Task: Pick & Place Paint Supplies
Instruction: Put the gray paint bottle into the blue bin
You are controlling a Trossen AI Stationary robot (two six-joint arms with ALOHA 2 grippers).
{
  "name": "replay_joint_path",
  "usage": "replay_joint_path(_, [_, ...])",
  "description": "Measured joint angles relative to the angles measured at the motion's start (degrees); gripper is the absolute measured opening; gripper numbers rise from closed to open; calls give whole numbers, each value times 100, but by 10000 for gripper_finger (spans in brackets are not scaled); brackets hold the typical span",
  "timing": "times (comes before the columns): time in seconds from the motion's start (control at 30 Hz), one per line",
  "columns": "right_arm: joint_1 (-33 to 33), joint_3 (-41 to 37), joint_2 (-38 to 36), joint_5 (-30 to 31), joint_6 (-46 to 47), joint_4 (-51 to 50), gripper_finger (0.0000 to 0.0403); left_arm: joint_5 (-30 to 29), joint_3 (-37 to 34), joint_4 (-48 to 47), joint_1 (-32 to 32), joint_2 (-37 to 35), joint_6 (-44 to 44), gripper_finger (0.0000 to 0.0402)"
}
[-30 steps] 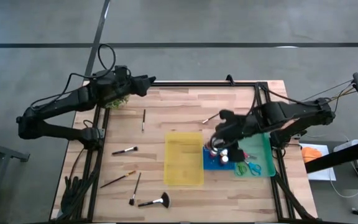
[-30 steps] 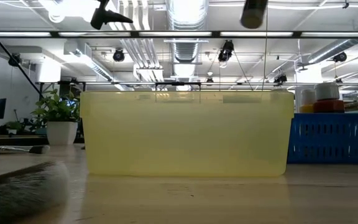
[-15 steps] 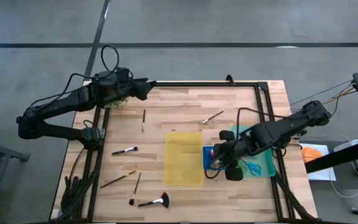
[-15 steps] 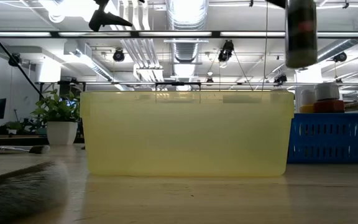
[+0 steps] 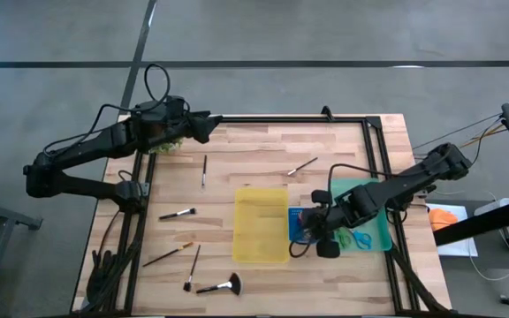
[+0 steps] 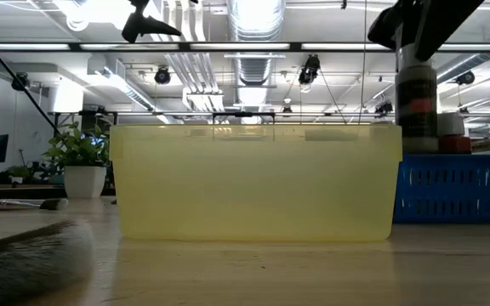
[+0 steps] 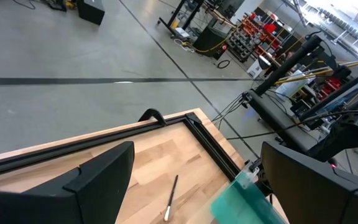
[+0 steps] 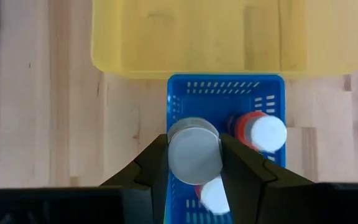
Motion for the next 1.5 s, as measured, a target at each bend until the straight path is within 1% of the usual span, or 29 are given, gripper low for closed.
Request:
replay_joint_path(0.2, [-2, -367, -11, 15, 0, 451, 108, 7, 0, -5, 0, 2, -79, 362])
replay_joint_path(0.67, [-51, -979, -26, 14, 21, 1057, 108, 20, 0, -17, 0, 2, -155, 362])
replay_joint_path(0.97, [-208, -1054, -31, -33, -202, 1177, 108, 13, 0, -20, 0, 4, -173, 362])
replay_joint_path(1.13, [-217, -1056, -26, -212, -324, 1166, 108, 2, 0, -21, 0, 4, -173, 362])
replay_joint_path(1.5, [-267, -1137, -17, -208, -435, 1168, 108, 4, 1, -28, 0, 3, -173, 362])
